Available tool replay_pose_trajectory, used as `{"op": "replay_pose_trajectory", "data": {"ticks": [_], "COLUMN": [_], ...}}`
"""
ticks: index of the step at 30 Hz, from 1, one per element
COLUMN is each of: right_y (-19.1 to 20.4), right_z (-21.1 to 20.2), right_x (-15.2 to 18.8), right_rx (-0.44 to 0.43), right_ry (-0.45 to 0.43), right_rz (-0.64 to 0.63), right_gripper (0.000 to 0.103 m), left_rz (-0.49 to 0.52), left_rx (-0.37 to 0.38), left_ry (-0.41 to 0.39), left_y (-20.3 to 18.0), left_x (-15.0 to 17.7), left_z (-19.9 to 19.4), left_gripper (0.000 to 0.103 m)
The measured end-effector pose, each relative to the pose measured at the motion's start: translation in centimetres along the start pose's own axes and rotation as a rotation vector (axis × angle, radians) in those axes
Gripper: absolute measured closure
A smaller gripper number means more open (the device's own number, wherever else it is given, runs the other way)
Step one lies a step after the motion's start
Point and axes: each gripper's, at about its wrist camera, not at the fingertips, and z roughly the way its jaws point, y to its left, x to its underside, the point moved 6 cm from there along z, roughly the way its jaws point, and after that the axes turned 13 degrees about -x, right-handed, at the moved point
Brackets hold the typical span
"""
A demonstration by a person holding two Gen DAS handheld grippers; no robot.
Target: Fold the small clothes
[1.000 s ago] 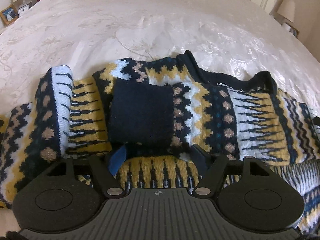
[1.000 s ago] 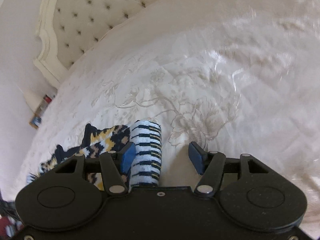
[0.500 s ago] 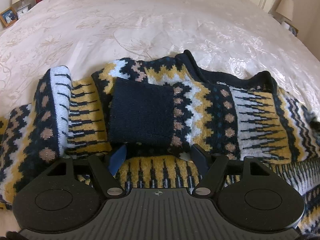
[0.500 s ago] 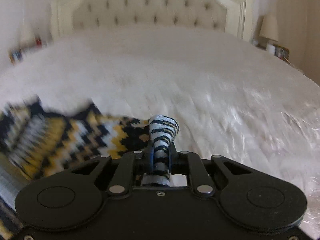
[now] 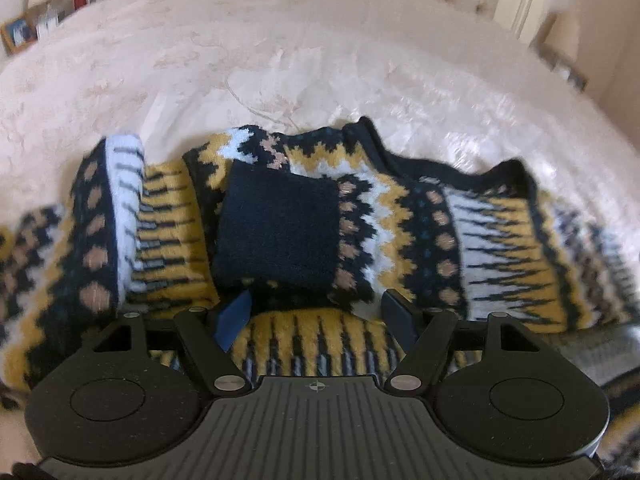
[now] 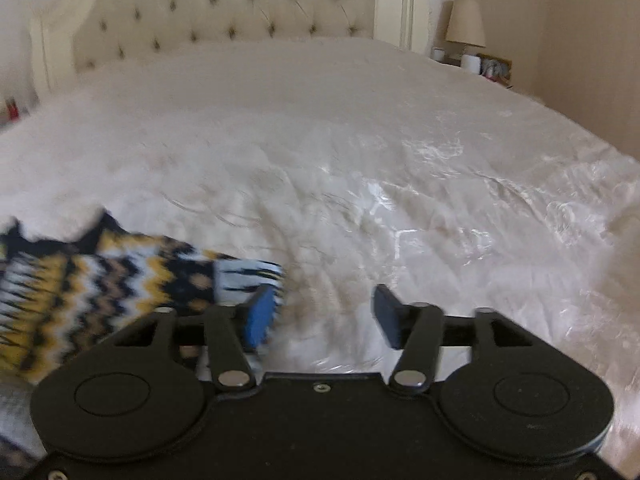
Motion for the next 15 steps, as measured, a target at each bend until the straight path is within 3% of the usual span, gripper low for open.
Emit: {"op": "replay_pose_trajectory", "data": {"ticks": [6, 9, 15], "right_y": [4.0, 6.3, 10.3], "right_z": [-2.3, -3.1, -4.1], "right_x": [1.2, 2.5, 5.3], "right_rx": [-0.148, -0.220, -0.294], "right_ry": [-0.013, -0.003, 0.050], "right_rz": [-0.013, -0.021, -0.020], "right_gripper": [0.001, 0.001, 0.001], "left_rz": [-0.065, -0.073, -0.080], "left_rx": [0.034, 0.028, -0.018], "left_ry": [-0.026, -0.043, -0.083], "left_y": [1.9, 3.1, 6.9], "left_x": [1.8, 3.0, 5.5], "left_z": [-3.1, -5.0, -8.4], "left_gripper": [0.030, 0.023, 0.020]}}
